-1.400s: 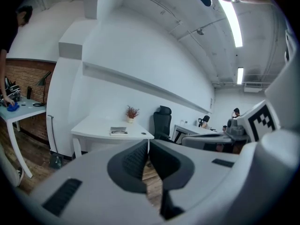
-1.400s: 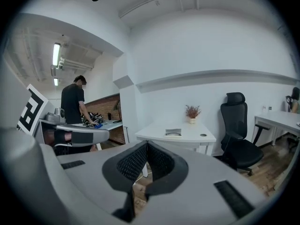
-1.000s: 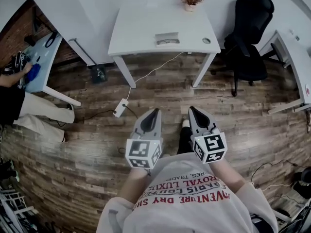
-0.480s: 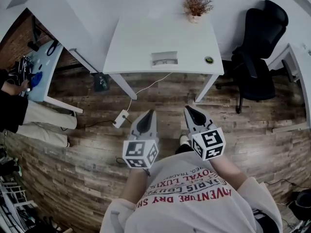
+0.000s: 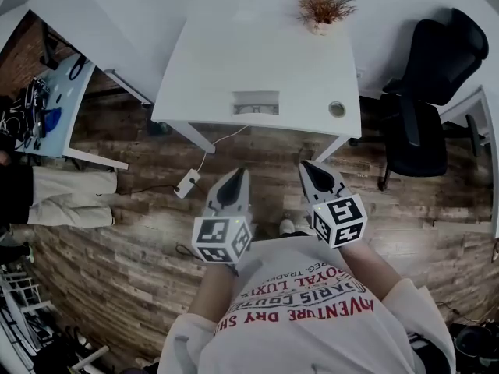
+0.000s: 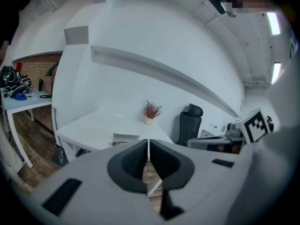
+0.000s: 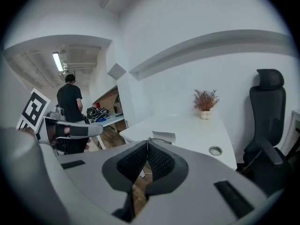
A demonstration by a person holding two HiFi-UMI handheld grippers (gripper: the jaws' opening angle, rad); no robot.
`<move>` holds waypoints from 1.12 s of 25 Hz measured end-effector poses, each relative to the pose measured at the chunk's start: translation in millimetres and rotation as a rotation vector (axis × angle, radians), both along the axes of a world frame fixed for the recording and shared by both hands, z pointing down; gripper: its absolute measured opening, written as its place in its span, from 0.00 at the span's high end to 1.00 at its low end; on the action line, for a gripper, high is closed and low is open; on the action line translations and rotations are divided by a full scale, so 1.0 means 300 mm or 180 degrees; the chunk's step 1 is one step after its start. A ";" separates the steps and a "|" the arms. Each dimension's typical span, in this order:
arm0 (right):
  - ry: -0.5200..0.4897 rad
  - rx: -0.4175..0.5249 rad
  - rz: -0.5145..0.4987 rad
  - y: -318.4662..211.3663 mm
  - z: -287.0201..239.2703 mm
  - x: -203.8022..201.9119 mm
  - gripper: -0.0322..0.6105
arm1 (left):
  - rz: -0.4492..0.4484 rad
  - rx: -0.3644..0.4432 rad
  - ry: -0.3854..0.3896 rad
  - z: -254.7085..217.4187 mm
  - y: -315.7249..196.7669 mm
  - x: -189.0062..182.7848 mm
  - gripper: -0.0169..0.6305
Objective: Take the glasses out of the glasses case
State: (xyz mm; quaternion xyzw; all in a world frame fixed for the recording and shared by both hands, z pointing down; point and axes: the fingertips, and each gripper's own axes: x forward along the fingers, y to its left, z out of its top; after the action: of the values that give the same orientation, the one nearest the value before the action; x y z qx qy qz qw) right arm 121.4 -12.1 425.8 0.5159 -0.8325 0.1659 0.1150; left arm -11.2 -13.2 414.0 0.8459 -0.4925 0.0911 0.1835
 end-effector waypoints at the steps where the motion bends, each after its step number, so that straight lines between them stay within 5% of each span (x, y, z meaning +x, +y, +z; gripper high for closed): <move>1: -0.0015 -0.0057 -0.0013 -0.022 0.015 0.002 0.93 | -0.0004 -0.0037 -0.0018 0.012 -0.017 0.002 0.95; 8: -0.0052 -0.0207 -0.0034 -0.196 0.071 -0.042 0.93 | 0.0039 -0.0216 -0.0029 0.087 -0.200 -0.025 0.95; 16: 0.0017 -0.0259 0.0138 -0.465 0.075 -0.131 0.93 | 0.0446 -0.0179 -0.0078 0.088 -0.537 -0.051 0.95; 23: 0.0094 -0.0449 0.0237 -0.626 0.129 -0.204 0.93 | 0.0683 -0.0500 -0.0042 0.181 -0.678 -0.095 0.95; 28: 0.0240 -0.0669 -0.0005 -0.697 0.192 -0.262 0.93 | 0.0654 -0.0595 -0.0029 0.222 -0.739 -0.118 0.95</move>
State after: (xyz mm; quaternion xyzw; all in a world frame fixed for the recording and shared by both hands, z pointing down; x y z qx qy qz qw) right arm 42.7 -221.0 483.5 0.5062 -0.8061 0.2327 0.1998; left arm -46.4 -235.0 480.6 0.8706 -0.3935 0.1588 0.2490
